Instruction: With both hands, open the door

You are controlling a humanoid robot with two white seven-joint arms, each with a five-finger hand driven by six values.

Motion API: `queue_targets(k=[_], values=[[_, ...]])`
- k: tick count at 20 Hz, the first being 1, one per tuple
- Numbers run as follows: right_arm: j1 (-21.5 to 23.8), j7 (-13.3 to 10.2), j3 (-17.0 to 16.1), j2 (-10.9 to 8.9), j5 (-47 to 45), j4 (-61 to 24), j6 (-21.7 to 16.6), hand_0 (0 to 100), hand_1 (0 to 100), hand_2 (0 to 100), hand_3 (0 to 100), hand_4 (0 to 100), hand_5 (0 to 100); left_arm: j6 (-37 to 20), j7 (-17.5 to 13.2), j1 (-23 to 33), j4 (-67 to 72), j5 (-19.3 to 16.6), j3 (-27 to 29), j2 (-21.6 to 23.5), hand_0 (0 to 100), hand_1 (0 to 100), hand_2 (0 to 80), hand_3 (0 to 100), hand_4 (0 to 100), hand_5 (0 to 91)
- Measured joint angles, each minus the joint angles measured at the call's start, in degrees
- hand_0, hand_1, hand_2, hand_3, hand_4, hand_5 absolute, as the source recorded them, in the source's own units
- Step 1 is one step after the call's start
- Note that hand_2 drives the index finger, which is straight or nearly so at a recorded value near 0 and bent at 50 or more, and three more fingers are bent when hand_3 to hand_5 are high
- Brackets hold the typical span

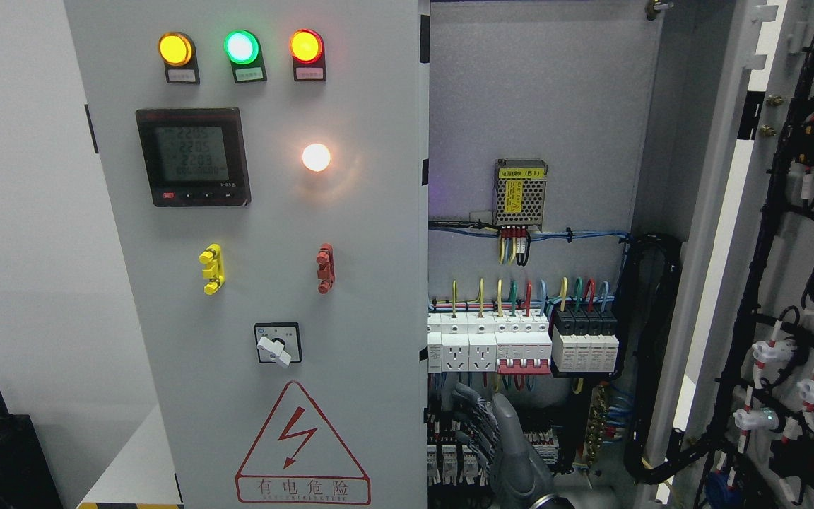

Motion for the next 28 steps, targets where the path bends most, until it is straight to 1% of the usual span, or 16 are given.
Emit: queue_targets(k=[16,19,28], values=[[-1.0,0.3,2.1,-0.5,-0.7,0.4,-0.3,0,0,0,0,0,0,0.0,0.0,0.0,0.0,0.0,0.0,0.0,0,0,0.0,0,3,0.0],[-1.0,1.3,2.4,-0.6,-1.5,0.3,-0.3,0,0,0,0,0,0,0.0,0.0,0.0,0.0,0.0,0.0,0.0,0,0,0.0,0,3,0.0],[-1.7,1.9,3.2,-1.02,-2.8,0.2,-0.3,0,0,0,0,0,0,0.0,0.0,0.0,0.0,0.0,0.0,0.0,0,0,0.0,0,3,0.0]])
